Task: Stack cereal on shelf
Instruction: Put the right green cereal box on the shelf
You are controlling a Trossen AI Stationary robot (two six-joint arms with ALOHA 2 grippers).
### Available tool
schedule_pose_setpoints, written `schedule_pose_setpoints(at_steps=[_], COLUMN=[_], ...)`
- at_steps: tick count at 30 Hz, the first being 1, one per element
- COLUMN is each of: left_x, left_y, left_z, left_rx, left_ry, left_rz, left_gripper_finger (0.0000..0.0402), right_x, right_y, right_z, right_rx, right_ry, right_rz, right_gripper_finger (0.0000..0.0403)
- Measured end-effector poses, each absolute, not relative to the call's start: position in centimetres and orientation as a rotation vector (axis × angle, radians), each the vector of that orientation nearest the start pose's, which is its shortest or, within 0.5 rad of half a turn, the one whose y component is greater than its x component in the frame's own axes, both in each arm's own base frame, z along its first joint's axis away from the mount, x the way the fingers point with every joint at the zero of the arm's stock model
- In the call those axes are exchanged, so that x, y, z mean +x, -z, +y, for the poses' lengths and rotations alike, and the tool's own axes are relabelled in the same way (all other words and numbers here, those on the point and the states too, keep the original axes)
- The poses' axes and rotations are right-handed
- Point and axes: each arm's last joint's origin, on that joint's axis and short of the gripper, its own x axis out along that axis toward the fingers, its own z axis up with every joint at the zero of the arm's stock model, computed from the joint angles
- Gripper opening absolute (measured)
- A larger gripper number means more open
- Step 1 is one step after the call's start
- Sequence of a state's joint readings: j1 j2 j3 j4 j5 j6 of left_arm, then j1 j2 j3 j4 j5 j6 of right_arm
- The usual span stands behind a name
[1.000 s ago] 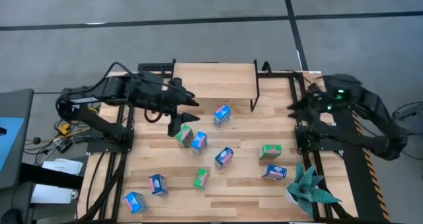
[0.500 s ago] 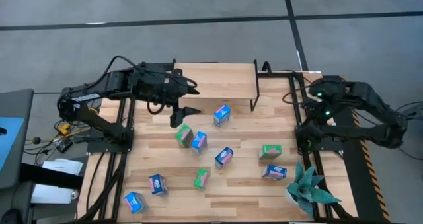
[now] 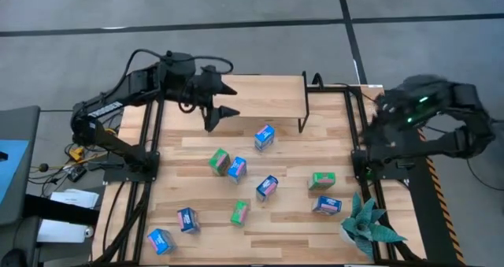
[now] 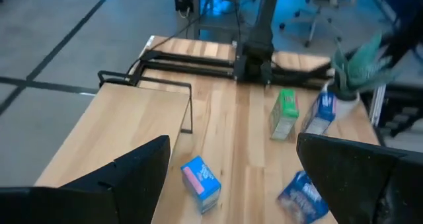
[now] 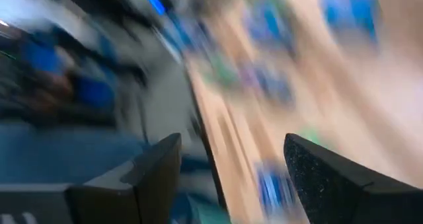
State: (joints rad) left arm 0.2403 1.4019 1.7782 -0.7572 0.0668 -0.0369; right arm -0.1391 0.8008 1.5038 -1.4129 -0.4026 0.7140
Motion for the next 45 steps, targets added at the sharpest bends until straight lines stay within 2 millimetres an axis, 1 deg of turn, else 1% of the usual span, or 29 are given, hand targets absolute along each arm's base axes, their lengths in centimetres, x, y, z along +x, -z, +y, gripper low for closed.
schedule_pose_setpoints(at_steps=[2,3,5,6,8,10,13,14,15,16,17,20,21,22,24,26,28,32,34,38,40,42,45], left_x=[26.6,26.7,27.2,27.4,28.0,28.6,29.6,29.9,30.1,30.4,30.6,30.7,30.7,30.7,30.6,30.4,30.3,30.3,30.5,30.6,30.6,30.6,30.7], left_y=[-47.4,-47.4,-47.6,-47.7,-47.5,-47.5,-47.2,-47.0,-46.7,-46.5,-46.2,-46.1,-46.1,-46.2,-46.2,-46.2,-46.3,-46.1,-46.1,-45.9,-46.0,-46.1,-46.3], left_z=[6.5,6.6,6.7,6.8,6.9,7.1,7.3,7.4,7.5,7.5,7.6,7.6,7.5,7.5,7.5,7.5,7.4,7.5,7.5,7.6,7.6,7.6,7.6], left_rx=[-0.126,-0.130,-0.136,-0.140,-0.147,-0.143,-0.142,-0.143,-0.144,-0.144,-0.145,-0.147,-0.148,-0.149,-0.150,-0.151,-0.148,-0.148,-0.140,-0.141,-0.140,-0.141,-0.145], left_ry=[-0.191,-0.196,-0.215,-0.217,-0.219,-0.219,-0.218,-0.218,-0.217,-0.215,-0.215,-0.204,-0.195,-0.190,-0.190,-0.190,-0.190,-0.192,-0.192,-0.196,-0.195,-0.192,-0.191], left_rz=[0.353,0.349,0.310,0.294,0.283,0.254,0.241,0.250,0.263,0.272,0.281,0.288,0.287,0.287,0.291,0.295,0.297,0.305,0.305,0.313,0.306,0.296,0.274], left_gripper_finger=[0.0320,0.0320,0.0320,0.0320,0.0320,0.0320,0.0320,0.0320,0.0320,0.0320,0.0320,0.0320,0.0320,0.0320,0.0320,0.0320,0.0320,0.0320,0.0320,0.0320,0.0320,0.0320,0.0320], right_x=[5.5,5.6,5.8,5.9,6.1,6.3,7.2,7.8,8.3,8.6,8.5,7.6,7.4,7.5,8.1,8.7,8.5,7.5,7.3,7.1,6.9,6.8,7.3], right_y=[-41.9,-41.3,-40.9,-41.2,-42.7,-44.9,-48.2,-48.7,-48.7,-48.3,-47.5,-44.0,-42.9,-41.8,-39.8,-38.0,-36.6,-33.5,-32.1,-30.2,-29.4,-28.7,-28.0], right_z=[0.8,1.0,1.4,1.7,2.1,2.4,2.9,3.2,3.6,4.0,4.2,4.8,5.0,5.5,6.7,7.9,8.4,9.2,9.5,9.4,9.1,8.9,9.0], right_rx=[0.901,0.908,0.936,0.957,0.992,1.004,0.960,0.925,0.896,0.873,0.852,0.778,0.744,0.712,0.641,0.567,0.511,0.426,0.386,0.354,0.331,0.313,0.292], right_ry=[0.010,0.000,-0.041,-0.071,-0.170,-0.272,-0.390,-0.402,-0.394,-0.363,-0.316,-0.128,-0.058,-0.008,-0.004,0.000,0.042,0.125,0.171,0.267,0.287,0.285,0.276], right_rz=[0.966,1.027,1.067,1.045,0.936,0.767,0.533,0.506,0.533,0.598,0.696,1.076,1.173,1.226,1.230,1.181,1.143,1.178,1.130,0.989,0.997,1.040,1.070], right_gripper_finger=[0.0287,0.0286,0.0286,0.0286,0.0286,0.0286,0.0285,0.0285,0.0285,0.0285,0.0285,0.0285,0.0285,0.0285,0.0286,0.0286,0.0286,0.0286,0.0286,0.0286,0.0286,0.0286,0.0286])
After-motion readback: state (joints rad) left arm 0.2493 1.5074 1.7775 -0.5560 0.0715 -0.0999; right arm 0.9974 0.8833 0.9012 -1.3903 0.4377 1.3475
